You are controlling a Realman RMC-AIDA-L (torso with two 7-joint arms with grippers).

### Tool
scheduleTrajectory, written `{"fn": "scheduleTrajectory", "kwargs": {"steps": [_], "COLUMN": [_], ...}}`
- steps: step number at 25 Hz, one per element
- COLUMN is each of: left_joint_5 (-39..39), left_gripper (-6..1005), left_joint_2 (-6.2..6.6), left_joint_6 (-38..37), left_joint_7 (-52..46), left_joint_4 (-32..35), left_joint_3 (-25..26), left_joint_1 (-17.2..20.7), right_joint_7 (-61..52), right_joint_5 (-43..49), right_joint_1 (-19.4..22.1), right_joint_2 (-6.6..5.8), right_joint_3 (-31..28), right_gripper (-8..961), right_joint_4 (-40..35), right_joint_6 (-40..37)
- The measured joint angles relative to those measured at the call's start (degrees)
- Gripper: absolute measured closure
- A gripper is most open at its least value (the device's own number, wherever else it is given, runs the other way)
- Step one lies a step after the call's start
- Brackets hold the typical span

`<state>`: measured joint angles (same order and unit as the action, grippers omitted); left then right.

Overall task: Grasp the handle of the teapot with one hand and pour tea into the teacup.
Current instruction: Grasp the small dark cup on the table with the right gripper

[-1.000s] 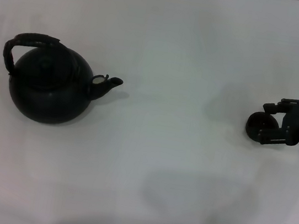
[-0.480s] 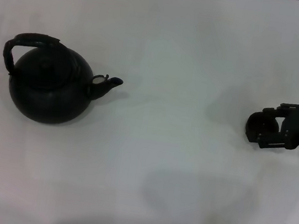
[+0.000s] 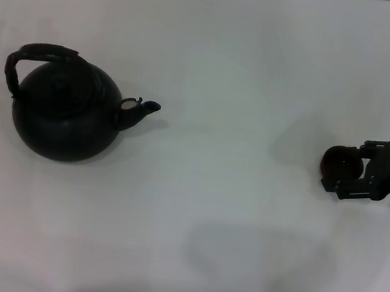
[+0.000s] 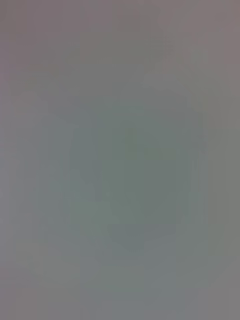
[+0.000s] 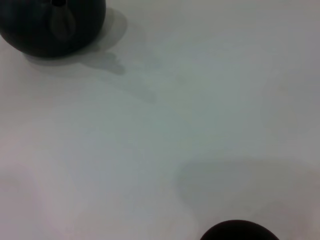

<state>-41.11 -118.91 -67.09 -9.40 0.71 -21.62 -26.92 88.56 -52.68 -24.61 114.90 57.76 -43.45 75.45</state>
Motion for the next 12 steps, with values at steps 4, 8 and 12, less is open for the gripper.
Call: {"fn": "scheduleTrajectory", "kwargs": {"steps": [4,8,12], "left_joint_5": [-0.01,-0.03,-0.03], "left_gripper": [183,182,182], "left_joint_2": [-0.07,-0.15,-0.2], "left_joint_6": [0.0,-0.21,-0.35], "left_joint_7": [-0.05,-0.15,-0.22], "left_joint_4": [-0.01,-0.01,-0.04], "left_joint_3": [0.0,0.0,0.0], "left_joint_1": [0.16,0.27,0.31], "right_joint_7": [0.27,0.38,0.49], "right_joint_5": [0.01,0.23,0.23], "right_joint_1": [0.0,0.0,0.0], "right_joint_2": [0.0,0.0,0.0], "right_joint_3": [0.04,0.07,0.14], "right_gripper": [110,145,189], "right_joint_4": [0.07,0.08,0.12], "right_joint_6": [-0.06,-0.38,-0.44]}}
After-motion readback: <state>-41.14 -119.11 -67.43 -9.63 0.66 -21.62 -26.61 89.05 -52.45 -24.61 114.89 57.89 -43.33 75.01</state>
